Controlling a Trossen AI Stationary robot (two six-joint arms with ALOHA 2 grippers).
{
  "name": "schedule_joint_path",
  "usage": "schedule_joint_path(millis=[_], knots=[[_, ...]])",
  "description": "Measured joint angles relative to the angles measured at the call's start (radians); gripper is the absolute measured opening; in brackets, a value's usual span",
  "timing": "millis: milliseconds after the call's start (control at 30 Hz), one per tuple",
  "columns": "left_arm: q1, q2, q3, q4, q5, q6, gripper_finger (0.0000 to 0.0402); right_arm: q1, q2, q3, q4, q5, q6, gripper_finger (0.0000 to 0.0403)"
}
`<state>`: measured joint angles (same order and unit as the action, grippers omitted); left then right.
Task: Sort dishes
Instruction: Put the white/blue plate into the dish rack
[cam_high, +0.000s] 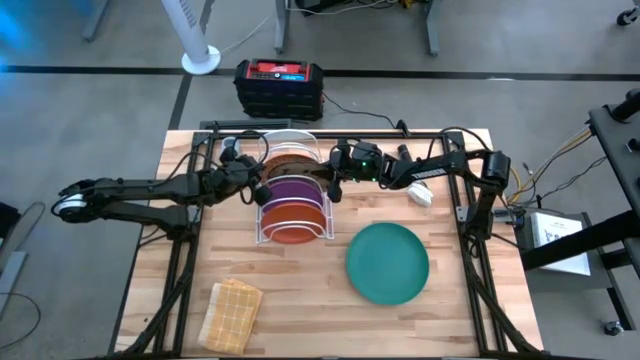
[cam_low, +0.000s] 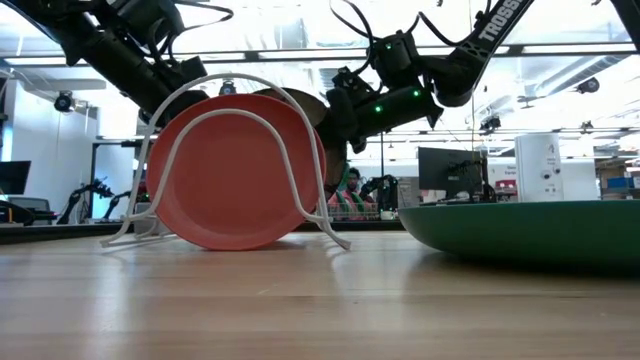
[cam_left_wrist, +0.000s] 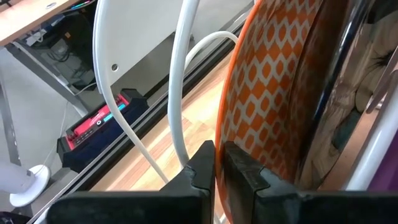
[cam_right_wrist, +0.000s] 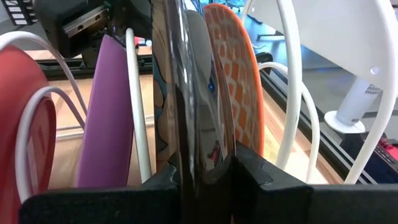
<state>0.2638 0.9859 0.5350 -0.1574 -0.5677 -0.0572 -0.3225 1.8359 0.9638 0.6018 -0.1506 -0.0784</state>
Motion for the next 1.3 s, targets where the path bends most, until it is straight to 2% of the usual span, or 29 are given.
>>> schedule_joint_path(millis=[633, 1300], knots=[[0.001, 0.0, -0.001, 0.0, -0.005, -0.003, 0.0099, 0.0, 0.0, -0.002, -0.017, 0.013, 0.0, 0.0044], [0.001, 0.0, -0.002, 0.025, 0.028, -0.014, 0.0108, 0.0, 0.0, 0.029, -0.069, 0.019, 0.002, 0.0044]])
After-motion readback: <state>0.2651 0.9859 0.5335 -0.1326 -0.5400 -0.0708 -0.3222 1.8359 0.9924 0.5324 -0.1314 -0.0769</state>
